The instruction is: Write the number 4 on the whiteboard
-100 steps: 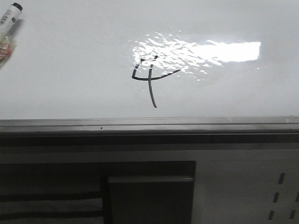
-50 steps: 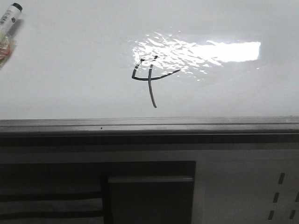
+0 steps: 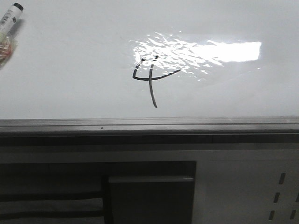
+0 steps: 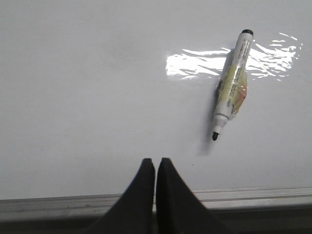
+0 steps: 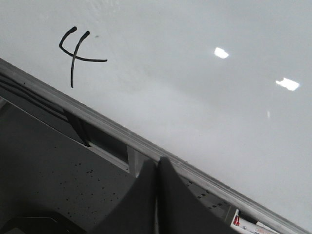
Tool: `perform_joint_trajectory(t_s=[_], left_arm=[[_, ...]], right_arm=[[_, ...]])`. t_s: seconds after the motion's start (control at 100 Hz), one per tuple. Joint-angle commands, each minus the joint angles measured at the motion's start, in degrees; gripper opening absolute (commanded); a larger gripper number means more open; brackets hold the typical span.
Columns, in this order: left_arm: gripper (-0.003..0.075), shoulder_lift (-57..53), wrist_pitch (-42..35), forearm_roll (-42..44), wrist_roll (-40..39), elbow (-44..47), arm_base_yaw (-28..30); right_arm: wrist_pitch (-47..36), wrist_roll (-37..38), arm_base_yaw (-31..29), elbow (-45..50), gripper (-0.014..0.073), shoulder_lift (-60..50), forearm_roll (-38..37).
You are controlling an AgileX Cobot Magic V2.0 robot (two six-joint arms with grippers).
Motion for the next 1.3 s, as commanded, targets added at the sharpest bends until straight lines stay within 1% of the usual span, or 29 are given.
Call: perform_joint_trajectory(t_s=[0.0,0.45,0.5,0.56,0.64,0.7,0.76,0.77,0.91,0.92,1.0,1.1,1.21,1.29], left_arm=[[-0.002,-1.58,-4.1,-0.73,0.11,1.58,0.12],[-0.002,-1.58,-4.1,-0.73,0.11,1.58,0.12],[-0.002,-1.58,-4.1,-0.73,0.11,1.58,0.12],[-0.002,-1.58,-4.1,-0.73,0.11,1.58,0.12],[-0.002,-1.58,-4.1,-0.73,0.11,1.58,0.12],[-0.002,-1.58,-4.1,-0.73,0.11,1.58,0.12],[-0.002,-1.58,-4.1,-0.73,0.11,1.58,0.12],[-0.002,-1.58,-4.1,-0.73,0.11,1.58,0.12],[-0.002,-1.58,-4.1,-0.73,0.11,1.58,0.12],[-0.002,-1.58,-4.1,-0.73,0.11,1.58,0.12],[-0.002,-1.58,-4.1,-0.73,0.11,1.58,0.12],[-0.002,-1.58,-4.1,-0.73,0.11,1.58,0.12],[-0.002,-1.58,-4.1,-0.73,0.11,1.58,0.12],[-0.002,-1.58,-4.1,-0.73,0.11,1.58,0.12]], right_arm=[[-3.2,-0.19,-0.45,-1.28,-0.0071,-0.33,-0.4],[-3.3,-0.19,-0.45,-1.02,-0.0071,-0.45,-0.4],[-3.68,-0.19,-0.47,-0.29,-0.0071,-1.7,-0.95],[-5.05,-0.7,-1.89,1.31,-0.0071,-3.75,-1.36],[-10.14,-0.7,-5.24,5.85,-0.0071,-7.28,-1.24],[-16.35,-0.7,-8.55,10.35,-0.0071,-10.81,-1.03],[-22.12,-0.7,-11.44,16.11,-0.0071,-14.52,-0.87],[-24.2,-0.7,-12.12,17.42,-0.0071,-15.94,-0.88],[-35.7,-0.7,-17.79,30.14,-0.0071,-25.25,-0.07],[-36.89,-0.7,-18.27,32.09,-0.0071,-26.21,-0.07],[-42.75,-0.7,-20.85,38.36,-0.0071,-31.05,0.73],[-48.89,-0.7,-23.23,46.64,-0.0072,-35.97,1.91],[-54.42,-0.7,-23.47,53.38,-0.0072,-39.77,2.34],[-57.02,-0.7,-23.47,56.6,-0.0072,-42.25,2.81]])
